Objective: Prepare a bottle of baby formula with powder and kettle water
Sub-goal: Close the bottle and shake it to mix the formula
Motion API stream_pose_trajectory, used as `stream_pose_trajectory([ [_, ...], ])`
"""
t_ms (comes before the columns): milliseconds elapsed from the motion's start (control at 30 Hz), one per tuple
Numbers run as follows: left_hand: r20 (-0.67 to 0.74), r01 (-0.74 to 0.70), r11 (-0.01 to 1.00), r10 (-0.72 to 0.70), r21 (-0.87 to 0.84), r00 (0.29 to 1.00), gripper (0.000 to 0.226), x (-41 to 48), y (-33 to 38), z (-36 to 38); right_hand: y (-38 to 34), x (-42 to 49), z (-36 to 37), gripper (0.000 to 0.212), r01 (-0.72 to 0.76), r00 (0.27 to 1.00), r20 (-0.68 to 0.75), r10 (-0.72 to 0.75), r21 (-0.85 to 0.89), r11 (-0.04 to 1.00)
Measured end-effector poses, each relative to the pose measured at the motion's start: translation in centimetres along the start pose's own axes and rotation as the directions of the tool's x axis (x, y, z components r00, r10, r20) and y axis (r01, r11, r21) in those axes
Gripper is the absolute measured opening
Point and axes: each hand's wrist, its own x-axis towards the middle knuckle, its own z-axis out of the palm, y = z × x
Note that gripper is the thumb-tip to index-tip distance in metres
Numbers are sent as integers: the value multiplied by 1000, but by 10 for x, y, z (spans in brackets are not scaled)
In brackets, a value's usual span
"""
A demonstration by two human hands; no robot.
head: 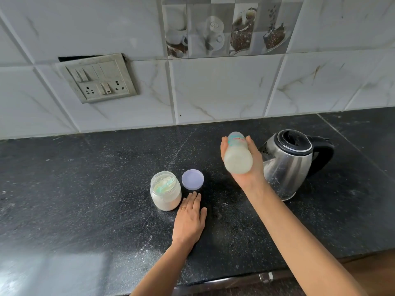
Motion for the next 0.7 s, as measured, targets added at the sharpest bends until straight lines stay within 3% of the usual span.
stream_pose_trajectory([
  [67, -1, -3, 1000, 3, -2, 1000, 51, 0, -1, 0, 2, -5, 2, 58, -80, 989, 105, 103, -201, 976],
  [133, 3, -6, 1000, 6, 3, 1000, 51, 1, -1, 0, 1, -11, 6, 54, -31, 985, 146, 89, -357, 934],
  [167, 3, -6, 1000, 6, 4, 1000, 51, 1, -1, 0, 2, -10, 10, 60, -30, 989, 125, 75, -330, 944],
  [233, 1, -9, 1000, 9, 5, 1000, 50, 1, -1, 0, 2, -5, 9, 75, 30, 999, 26, -27, -97, 995],
  [300, 1, -11, 1000, 11, 3, 1000, 50, 0, -1, 1, 0, -1, 6, 76, 97, 994, -52, -97, 0, 995],
  [400, -7, -16, 1000, 16, -3, 1000, 49, 1, -1, 1, 4, -8, 4, 61, -55, 995, 67, 71, -220, 974],
  [467, -10, -18, 1000, 18, -8, 1000, 49, 2, -1, 0, 5, -12, 10, 54, -25, 995, 81, 54, -322, 946],
  [600, -12, -14, 1000, 14, -9, 1000, 50, 1, -1, 0, 7, -6, 7, 61, 92, 995, -31, -95, -76, 993],
  [700, -11, -19, 1000, 19, -6, 1000, 50, 1, -1, 0, 8, -11, 8, 55, -53, 994, 86, 74, -229, 972],
])
